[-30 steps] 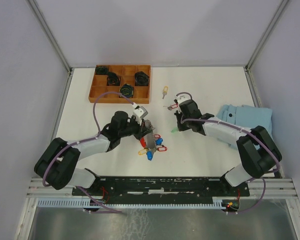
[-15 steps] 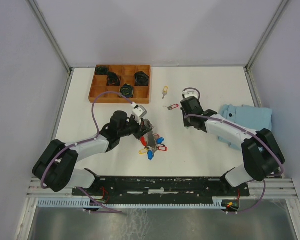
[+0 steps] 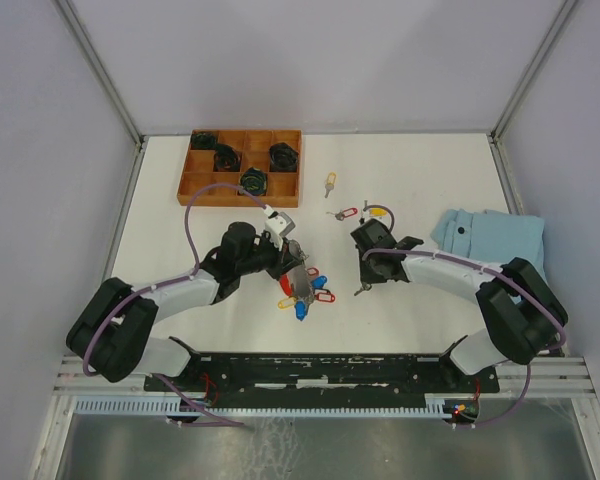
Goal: Put the keys on the keyring
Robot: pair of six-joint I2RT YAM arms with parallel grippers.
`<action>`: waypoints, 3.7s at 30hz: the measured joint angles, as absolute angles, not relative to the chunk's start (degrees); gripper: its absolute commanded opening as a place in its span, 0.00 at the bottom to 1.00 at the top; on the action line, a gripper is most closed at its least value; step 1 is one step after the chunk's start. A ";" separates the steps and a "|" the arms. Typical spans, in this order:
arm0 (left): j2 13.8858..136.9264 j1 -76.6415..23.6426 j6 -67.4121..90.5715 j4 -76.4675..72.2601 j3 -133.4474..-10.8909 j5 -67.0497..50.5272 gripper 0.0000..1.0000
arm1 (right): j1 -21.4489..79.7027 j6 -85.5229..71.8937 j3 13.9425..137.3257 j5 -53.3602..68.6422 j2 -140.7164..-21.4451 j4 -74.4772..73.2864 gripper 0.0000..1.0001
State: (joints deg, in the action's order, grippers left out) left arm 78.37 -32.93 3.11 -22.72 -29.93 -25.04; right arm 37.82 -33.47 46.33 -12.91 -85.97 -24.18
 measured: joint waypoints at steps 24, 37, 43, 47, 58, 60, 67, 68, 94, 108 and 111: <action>79.15 -32.93 3.09 -22.35 -30.37 -25.17 0.03 | 41.65 -31.44 45.52 1.10 -84.49 -30.57 0.43; 79.15 -32.93 3.09 -22.24 -30.37 -25.06 0.03 | 40.62 -31.77 49.56 -2.31 -93.06 -17.72 0.42; 79.13 -32.93 3.07 -21.10 -30.37 -24.53 0.03 | 34.48 -31.20 52.90 -3.18 -97.14 -12.97 0.45; 79.13 -32.93 3.05 -20.84 -30.37 -24.29 0.03 | 32.29 -27.86 54.46 -2.11 -97.58 -15.00 0.49; 79.13 -32.93 3.05 -20.56 -30.37 -24.27 0.03 | 28.05 -20.71 57.19 2.22 -97.78 -23.11 0.32; 79.13 -32.93 3.05 -20.45 -30.37 -24.29 0.03 | 27.20 -20.45 57.21 2.50 -98.39 -23.88 0.28; 79.13 -32.93 3.05 -20.01 -30.39 -24.34 0.03 | 26.94 -20.71 56.71 1.83 -97.80 -26.79 0.25; 79.13 -32.93 3.05 -20.01 -30.39 -24.34 0.03 | 26.94 -20.75 56.18 1.54 -97.21 -27.44 0.25; 79.15 -32.93 3.03 -19.70 -31.03 -24.51 0.03 | 41.89 -14.76 55.66 -4.21 -86.06 -39.70 0.40; 79.33 -32.93 2.48 -19.07 -31.24 -24.12 0.03 | 46.50 -11.53 60.31 -10.94 -96.31 -40.29 0.30; 79.57 -32.93 2.48 -19.07 -31.27 -24.12 0.03 | 46.68 -11.46 60.38 -11.77 -97.43 -40.69 0.30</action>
State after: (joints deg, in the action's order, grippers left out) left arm 79.57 -32.93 2.48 -19.07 -31.27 -24.12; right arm 46.68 -11.46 60.38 -11.77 -97.43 -40.69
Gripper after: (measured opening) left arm 0.029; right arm 0.299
